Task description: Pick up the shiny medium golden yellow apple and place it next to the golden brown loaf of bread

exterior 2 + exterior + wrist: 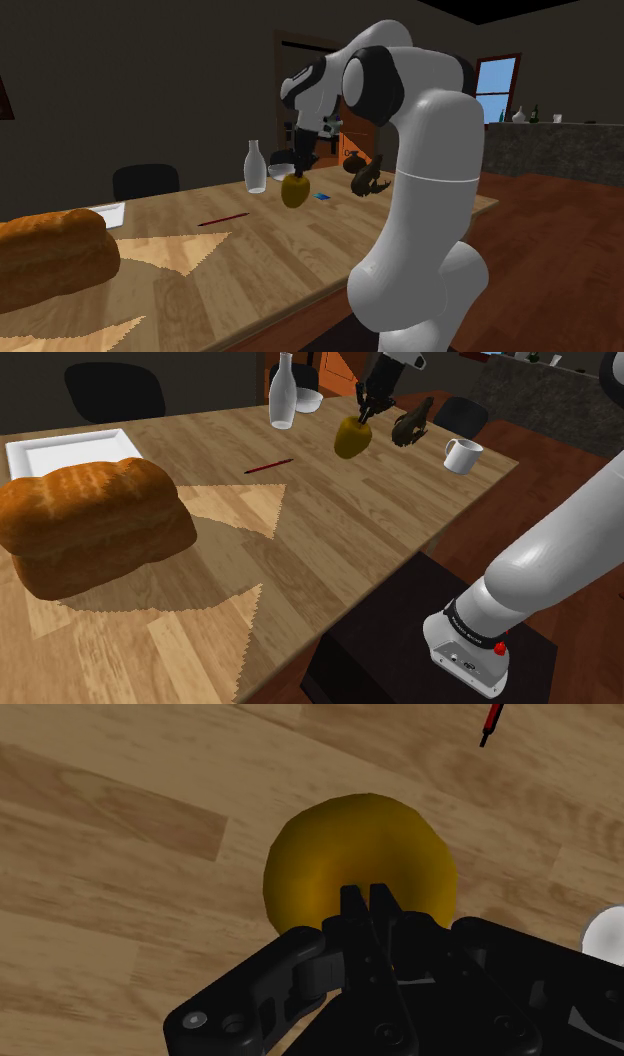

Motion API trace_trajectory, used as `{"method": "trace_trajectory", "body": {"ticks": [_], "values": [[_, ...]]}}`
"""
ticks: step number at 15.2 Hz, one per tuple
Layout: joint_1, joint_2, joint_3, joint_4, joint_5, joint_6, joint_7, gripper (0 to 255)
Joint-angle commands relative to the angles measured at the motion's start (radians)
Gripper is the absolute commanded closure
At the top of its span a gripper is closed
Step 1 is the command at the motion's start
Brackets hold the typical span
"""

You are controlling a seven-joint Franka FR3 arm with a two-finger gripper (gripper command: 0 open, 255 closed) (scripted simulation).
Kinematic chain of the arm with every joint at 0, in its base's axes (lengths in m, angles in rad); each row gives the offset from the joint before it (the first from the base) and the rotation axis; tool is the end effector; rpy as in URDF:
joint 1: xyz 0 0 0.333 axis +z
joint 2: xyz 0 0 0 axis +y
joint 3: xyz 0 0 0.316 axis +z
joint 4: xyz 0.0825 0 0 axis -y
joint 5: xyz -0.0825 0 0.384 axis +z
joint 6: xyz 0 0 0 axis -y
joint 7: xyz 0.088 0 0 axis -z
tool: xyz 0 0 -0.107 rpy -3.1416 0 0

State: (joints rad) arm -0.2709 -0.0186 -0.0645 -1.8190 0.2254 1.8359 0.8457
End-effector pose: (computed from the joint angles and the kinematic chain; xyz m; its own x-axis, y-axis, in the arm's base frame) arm 0.5361 -0.1681 0.5416 0.3361 -0.9307 -0.1446 -0.9354 -0.3119 -0.1668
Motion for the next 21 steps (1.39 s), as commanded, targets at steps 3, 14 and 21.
{"method": "trace_trajectory", "body": {"ticks": [3,14,21], "values": [[-0.001,0.002,-0.001,0.058,-0.003,-0.055,0.01,255],[-0.004,0.023,-0.004,0.231,-0.006,-0.204,0.038,255],[-0.007,0.054,-0.007,0.365,-0.004,-0.306,0.055,255]]}}
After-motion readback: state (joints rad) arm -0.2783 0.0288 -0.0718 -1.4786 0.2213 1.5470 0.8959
